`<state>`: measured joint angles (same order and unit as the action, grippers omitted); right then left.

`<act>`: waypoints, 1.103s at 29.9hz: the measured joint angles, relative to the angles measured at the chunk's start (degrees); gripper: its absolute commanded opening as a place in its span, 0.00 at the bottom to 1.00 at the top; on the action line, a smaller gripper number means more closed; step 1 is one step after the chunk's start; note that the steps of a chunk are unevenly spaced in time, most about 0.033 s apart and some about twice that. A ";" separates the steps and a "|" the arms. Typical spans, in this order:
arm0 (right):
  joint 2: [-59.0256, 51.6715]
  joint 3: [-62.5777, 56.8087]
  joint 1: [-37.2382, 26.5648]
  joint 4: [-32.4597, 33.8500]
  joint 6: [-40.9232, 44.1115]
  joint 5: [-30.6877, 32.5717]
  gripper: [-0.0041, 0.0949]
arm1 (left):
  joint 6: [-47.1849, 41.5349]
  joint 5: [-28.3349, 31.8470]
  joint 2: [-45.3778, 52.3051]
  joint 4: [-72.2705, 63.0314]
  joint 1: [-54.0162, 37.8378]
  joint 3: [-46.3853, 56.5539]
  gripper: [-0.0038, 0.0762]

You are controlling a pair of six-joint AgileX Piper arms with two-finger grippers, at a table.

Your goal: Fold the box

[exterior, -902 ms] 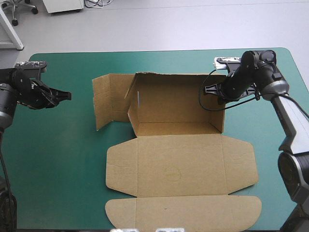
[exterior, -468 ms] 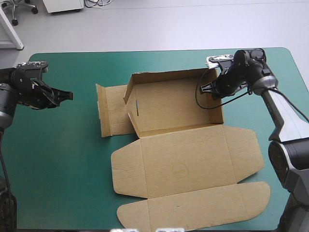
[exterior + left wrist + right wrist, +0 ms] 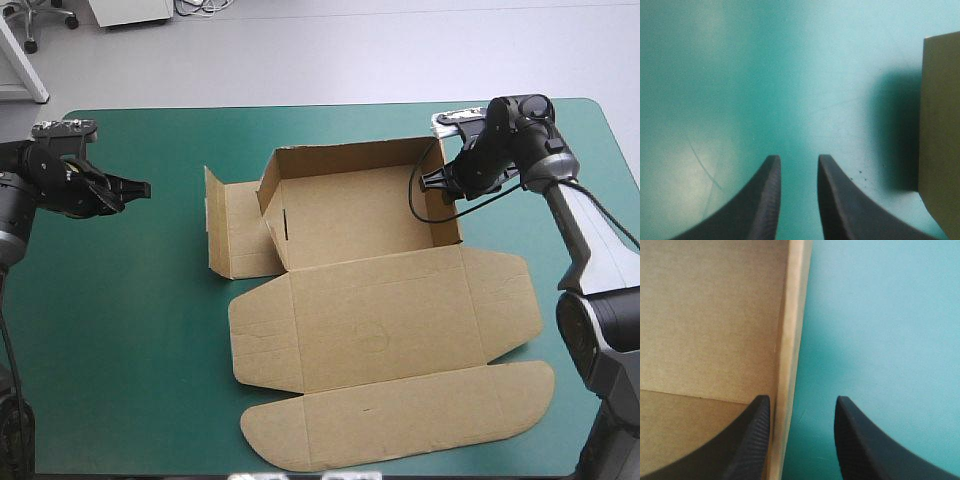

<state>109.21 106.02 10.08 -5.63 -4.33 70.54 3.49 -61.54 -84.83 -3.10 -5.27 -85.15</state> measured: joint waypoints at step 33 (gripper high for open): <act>-2.10 -10.96 3.73 6.35 4.99 -24.56 0.62 | 0.43 -1.27 -0.44 0.05 0.00 0.00 0.28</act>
<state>107.11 95.06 13.81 0.72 0.67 45.98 3.92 -62.81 -85.27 -3.05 -5.27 -85.15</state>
